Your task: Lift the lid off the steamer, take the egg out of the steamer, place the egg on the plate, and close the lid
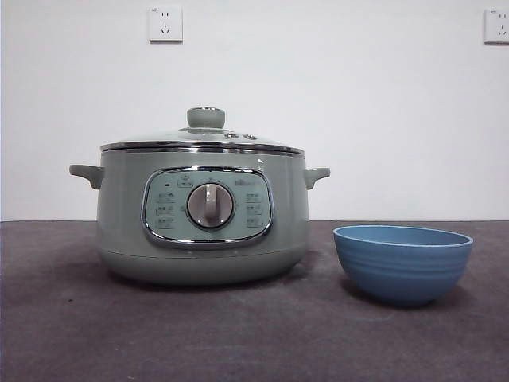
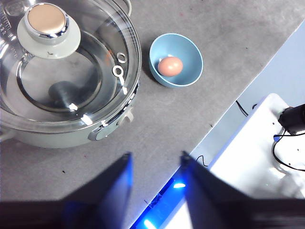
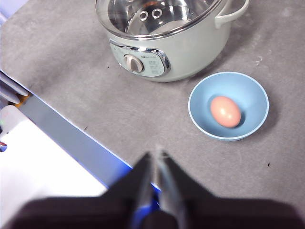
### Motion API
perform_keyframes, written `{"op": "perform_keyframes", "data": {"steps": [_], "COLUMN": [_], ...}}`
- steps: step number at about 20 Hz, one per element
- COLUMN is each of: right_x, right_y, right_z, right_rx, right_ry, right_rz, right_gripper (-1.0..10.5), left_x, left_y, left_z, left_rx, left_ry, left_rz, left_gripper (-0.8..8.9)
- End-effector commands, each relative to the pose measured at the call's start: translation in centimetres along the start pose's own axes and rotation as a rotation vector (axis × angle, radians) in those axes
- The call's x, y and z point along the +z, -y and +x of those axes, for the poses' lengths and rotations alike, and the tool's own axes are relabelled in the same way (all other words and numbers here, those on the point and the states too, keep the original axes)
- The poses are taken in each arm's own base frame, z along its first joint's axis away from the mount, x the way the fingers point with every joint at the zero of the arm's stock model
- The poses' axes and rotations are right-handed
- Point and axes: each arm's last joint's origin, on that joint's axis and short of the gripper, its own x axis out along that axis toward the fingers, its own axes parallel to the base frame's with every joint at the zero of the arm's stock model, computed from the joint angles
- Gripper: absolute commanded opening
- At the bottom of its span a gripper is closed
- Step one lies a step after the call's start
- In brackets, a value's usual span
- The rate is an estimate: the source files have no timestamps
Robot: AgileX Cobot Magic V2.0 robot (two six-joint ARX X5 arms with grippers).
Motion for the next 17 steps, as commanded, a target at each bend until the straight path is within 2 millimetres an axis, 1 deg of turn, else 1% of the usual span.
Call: {"op": "perform_keyframes", "data": {"steps": [1, 15, 17], "right_x": [0.09, 0.08, 0.08], "right_y": [-0.03, -0.03, -0.03], "right_z": [-0.07, -0.07, -0.07], "right_rx": [0.000, -0.001, -0.001], "right_ry": [0.008, 0.008, 0.008], "right_rz": [0.003, 0.003, 0.003], "right_gripper": [0.0, 0.0, 0.0], "left_x": [-0.24, -0.18, -0.04], "left_y": [0.03, 0.02, -0.08], "left_z": [-0.05, -0.05, -0.05], "left_rx": [-0.003, 0.000, 0.027], "left_ry": [-0.022, -0.017, -0.005], "left_rz": [0.005, 0.007, 0.040], "left_gripper": [-0.04, -0.04, -0.04]}}
